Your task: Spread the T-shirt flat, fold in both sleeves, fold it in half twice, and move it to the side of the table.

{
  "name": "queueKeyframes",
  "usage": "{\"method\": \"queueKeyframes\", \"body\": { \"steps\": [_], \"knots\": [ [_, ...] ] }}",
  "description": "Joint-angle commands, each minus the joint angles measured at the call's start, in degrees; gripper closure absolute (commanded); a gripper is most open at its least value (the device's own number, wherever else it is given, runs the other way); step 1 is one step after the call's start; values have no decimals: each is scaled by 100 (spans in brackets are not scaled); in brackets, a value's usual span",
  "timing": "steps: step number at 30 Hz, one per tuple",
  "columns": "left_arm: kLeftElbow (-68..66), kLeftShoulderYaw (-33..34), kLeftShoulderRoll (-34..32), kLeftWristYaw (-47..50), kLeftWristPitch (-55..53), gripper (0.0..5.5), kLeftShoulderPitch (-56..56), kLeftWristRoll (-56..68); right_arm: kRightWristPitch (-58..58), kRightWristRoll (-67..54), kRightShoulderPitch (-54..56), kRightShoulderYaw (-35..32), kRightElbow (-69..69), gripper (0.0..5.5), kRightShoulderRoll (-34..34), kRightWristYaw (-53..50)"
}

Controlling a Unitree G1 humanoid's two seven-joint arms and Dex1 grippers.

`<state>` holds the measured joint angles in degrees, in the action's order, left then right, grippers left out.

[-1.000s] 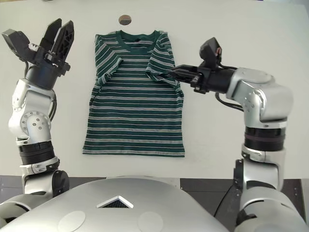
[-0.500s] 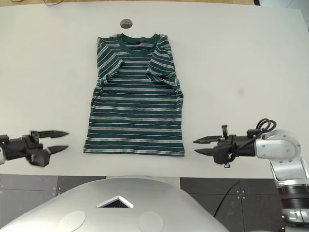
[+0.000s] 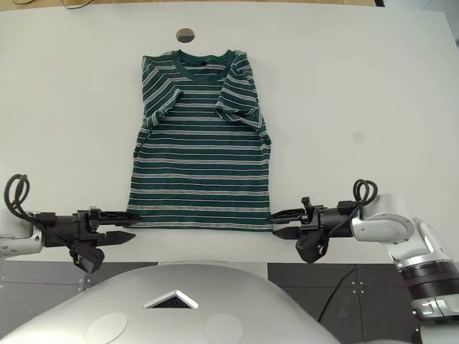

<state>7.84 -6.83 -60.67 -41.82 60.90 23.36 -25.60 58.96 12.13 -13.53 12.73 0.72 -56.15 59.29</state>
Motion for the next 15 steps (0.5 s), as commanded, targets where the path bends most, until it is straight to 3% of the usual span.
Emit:
{"method": "queueKeyframes", "body": {
  "steps": [1, 11, 12, 15],
  "knots": [
    [-215, -102, 116, 110, -323, 233, 7, -799, -153, 775, -18, 330, 366, 350, 107, -233],
    [-988, -141, -39, 703, -440, 233, -323, -1256, -210, 1175, 328, 659, 811, 350, -17, -930],
    [-1039, -232, -22, 728, -412, 230, -346, -1243, -210, 1145, 342, 710, 832, 369, -33, -945],
    [-973, -449, 40, 778, -392, 289, -212, -1073, -207, 994, 345, 836, 821, 431, -72, -971]
  ]
}}
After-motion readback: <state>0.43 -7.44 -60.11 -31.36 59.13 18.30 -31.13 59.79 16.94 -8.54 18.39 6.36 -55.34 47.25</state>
